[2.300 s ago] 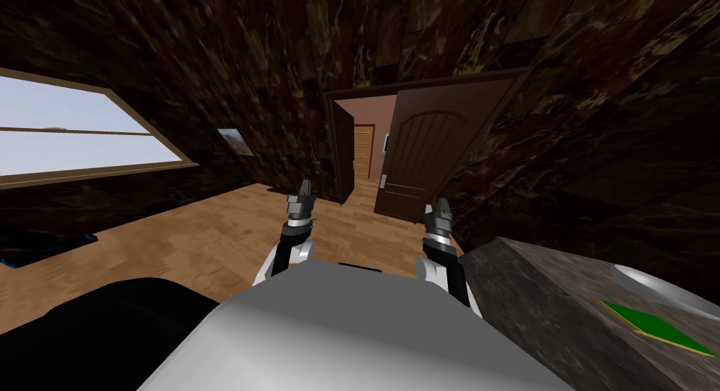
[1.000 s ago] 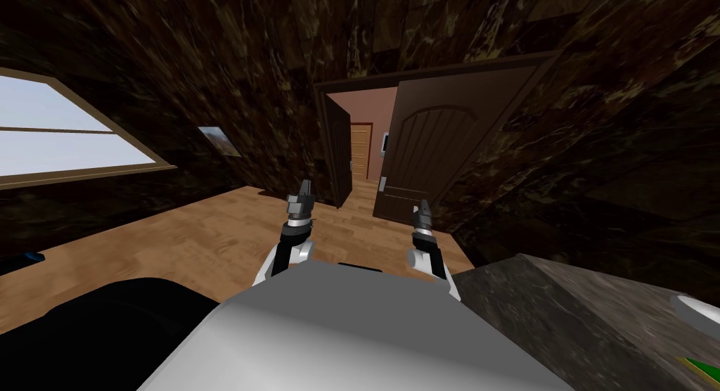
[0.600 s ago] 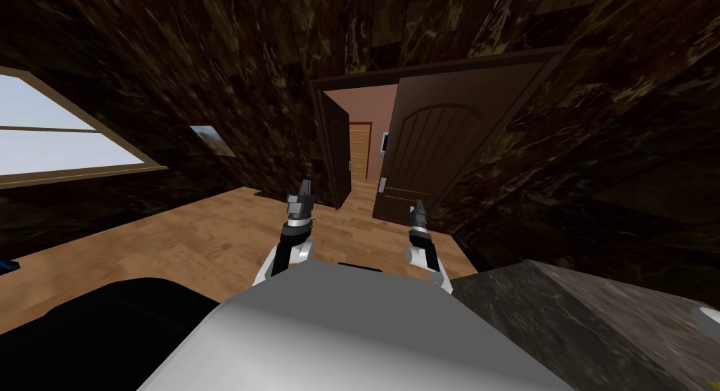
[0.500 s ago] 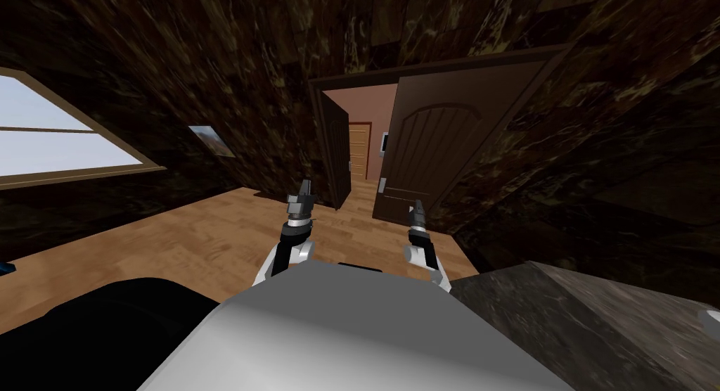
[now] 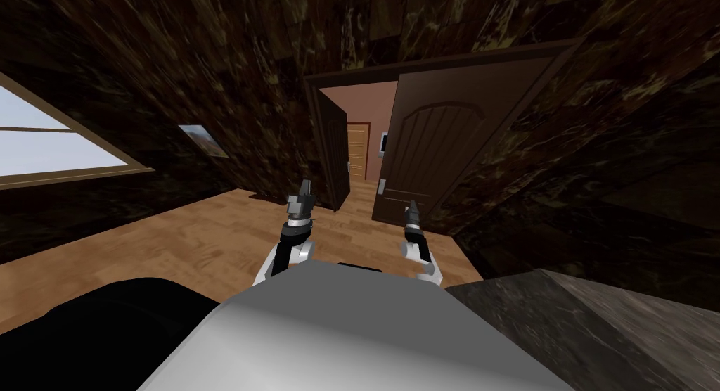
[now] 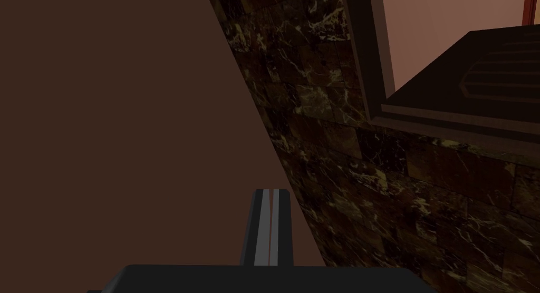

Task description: Push the door open

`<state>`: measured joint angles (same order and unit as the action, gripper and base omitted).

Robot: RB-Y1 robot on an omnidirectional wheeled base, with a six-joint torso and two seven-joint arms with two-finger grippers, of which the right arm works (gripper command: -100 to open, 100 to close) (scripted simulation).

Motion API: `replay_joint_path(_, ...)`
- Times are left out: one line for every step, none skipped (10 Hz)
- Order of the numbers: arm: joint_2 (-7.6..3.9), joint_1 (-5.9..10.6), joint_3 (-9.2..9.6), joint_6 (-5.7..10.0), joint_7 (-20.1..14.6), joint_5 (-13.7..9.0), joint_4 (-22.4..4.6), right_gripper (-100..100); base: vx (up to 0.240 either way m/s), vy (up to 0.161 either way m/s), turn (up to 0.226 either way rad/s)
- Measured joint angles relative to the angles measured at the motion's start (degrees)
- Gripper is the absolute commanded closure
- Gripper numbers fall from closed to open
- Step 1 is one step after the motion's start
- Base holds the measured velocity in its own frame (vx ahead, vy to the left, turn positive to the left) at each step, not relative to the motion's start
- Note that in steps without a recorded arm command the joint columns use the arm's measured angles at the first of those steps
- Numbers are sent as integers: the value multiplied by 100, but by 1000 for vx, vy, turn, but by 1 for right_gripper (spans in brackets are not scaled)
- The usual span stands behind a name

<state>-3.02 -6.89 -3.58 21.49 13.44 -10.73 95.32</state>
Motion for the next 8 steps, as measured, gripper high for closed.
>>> replay_joint_path(-32,90,-4,24,0,-30,-176,-100,101,-1,-33)
replay_joint_path(-15,216,-6,35,24,-45,-365,-100,103,6,-19)
replay_joint_path(-10,279,2,31,47,-63,-486,-100,102,3,-26)
replay_joint_path(-8,381,0,31,65,-84,-643,-100,99,4,-28)
replay_joint_path(-12,465,2,38,76,-107,-789,-100,63,6,-8)
replay_joint_path(-24,528,-4,52,77,-121,-902,-100,55,3,-15)
replay_joint_path(-14,594,-5,50,90,-133,-1009,-100,75,5,-27)
replay_joint_path(-19,679,-7,52,101,-155,-1156,-100,83,12,-25)
